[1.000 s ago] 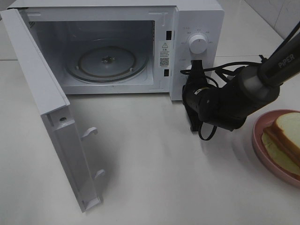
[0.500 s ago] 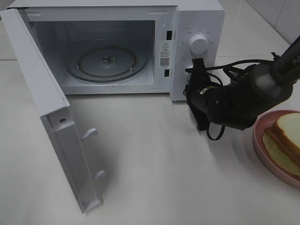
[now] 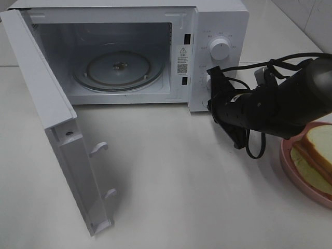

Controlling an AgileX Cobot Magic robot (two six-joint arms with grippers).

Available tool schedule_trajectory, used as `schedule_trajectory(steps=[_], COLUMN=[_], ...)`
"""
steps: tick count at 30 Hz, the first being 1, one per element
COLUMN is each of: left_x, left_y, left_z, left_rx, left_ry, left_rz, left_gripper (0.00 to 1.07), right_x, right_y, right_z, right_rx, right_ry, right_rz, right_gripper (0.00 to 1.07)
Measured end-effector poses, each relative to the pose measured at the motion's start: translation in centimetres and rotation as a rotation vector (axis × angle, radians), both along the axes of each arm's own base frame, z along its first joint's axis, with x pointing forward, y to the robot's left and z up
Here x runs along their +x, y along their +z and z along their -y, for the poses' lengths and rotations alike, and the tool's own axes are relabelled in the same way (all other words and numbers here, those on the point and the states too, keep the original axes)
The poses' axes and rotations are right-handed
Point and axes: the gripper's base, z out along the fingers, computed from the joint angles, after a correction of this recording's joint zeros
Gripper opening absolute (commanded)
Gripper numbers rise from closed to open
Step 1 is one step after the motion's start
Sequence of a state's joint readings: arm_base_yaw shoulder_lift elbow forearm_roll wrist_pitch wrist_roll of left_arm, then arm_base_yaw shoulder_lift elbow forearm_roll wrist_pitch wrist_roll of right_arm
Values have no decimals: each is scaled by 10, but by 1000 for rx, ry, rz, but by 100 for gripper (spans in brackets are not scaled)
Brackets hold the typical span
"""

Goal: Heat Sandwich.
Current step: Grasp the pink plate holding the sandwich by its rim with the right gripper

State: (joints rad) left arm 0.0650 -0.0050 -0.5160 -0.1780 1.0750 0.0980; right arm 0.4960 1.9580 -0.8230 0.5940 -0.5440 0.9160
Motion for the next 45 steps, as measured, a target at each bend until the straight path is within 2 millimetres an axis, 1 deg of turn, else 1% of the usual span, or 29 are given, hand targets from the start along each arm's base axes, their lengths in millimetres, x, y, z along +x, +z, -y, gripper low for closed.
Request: schedule_trajectory(steps=[2, 5, 6, 7, 9, 10, 11, 12, 13, 15, 16, 17, 18, 19, 20, 21, 22, 23, 25, 26, 29, 34, 38, 39, 40, 42, 43, 44, 45], left_x=[0, 0, 0, 0, 0, 0, 0, 0, 0, 0, 0, 0, 0, 0, 0, 0, 0, 0, 0, 0, 0, 0, 0, 0, 0, 0, 0, 0, 0], left_y=[0, 0, 0, 0, 0, 0, 0, 0, 0, 0, 0, 0, 0, 0, 0, 0, 0, 0, 0, 0, 0, 0, 0, 0, 0, 0, 0, 0, 0], left_z=[0, 0, 0, 0, 0, 0, 0, 0, 0, 0, 0, 0, 0, 0, 0, 0, 0, 0, 0, 0, 0, 0, 0, 0, 0, 0, 0, 0, 0], left_rx=[0, 0, 0, 0, 0, 0, 0, 0, 0, 0, 0, 0, 0, 0, 0, 0, 0, 0, 0, 0, 1, 1, 1, 1, 1, 1, 1, 1, 1], left_ry=[0, 0, 0, 0, 0, 0, 0, 0, 0, 0, 0, 0, 0, 0, 0, 0, 0, 0, 0, 0, 1, 1, 1, 1, 1, 1, 1, 1, 1], left_rz=[0, 0, 0, 0, 0, 0, 0, 0, 0, 0, 0, 0, 0, 0, 0, 0, 0, 0, 0, 0, 0, 0, 0, 0, 0, 0, 0, 0, 0], left_gripper=[98, 98, 98, 98, 98, 98, 98, 98, 98, 98, 98, 98, 98, 98, 98, 98, 98, 98, 98, 98, 98, 98, 98, 98, 98, 98, 98, 98, 98], right_x=[-1, -10, -10, -13, -20, -22, -22, -25, -30, -35, -35, -39, -42, -44, -44, -47, -53, -56, -58, -64, -76, -85, -92, -92, -95, -96, -96, -98, -98], right_y=[2, 9, 9, 11, 18, 20, 20, 22, 26, 31, 31, 36, 39, 41, 41, 45, 51, 55, 57, 64, 76, 84, 96, 96, 101, 107, 107, 111, 114], right_z=[0, -4, -4, -4, -6, -7, -7, -7, -8, -9, -9, -10, -10, -9, -9, -9, -8, -7, -5, -2, 7, 14, 33, 33, 41, 49, 49, 56, 59], right_rx=[-22, -123, -123, -151, -233, -257, -257, -288, -349, -402, -402, -463, -498, -531, -531, -559, -604, -631, -656, -700, -783, -837, -851, -851, -850, -862, -862, -875, -883], right_ry=[29, 184, 184, 232, 372, 414, 414, 469, 575, 677, 677, 782, 840, 896, 896, 942, 1029, 1070, 1105, 1168, 1279, 1343, 1350, 1350, 1341, 1329, 1329, 1318, 1312], right_rz=[-14, -75, -75, -92, -122, -131, -131, -138, -140, -141, -141, -129, -121, -113, -113, -104, -105, -104, -105, -114, -154, -202, -284, -284, -309, -322, -322, -333, -333], right_gripper=[0, 0, 0, 0, 1, 1, 1, 2, 2, 3, 3, 4, 4, 4, 4, 4, 5, 5, 6, 6, 7, 10, 22, 22, 31, 47, 47, 63, 73])
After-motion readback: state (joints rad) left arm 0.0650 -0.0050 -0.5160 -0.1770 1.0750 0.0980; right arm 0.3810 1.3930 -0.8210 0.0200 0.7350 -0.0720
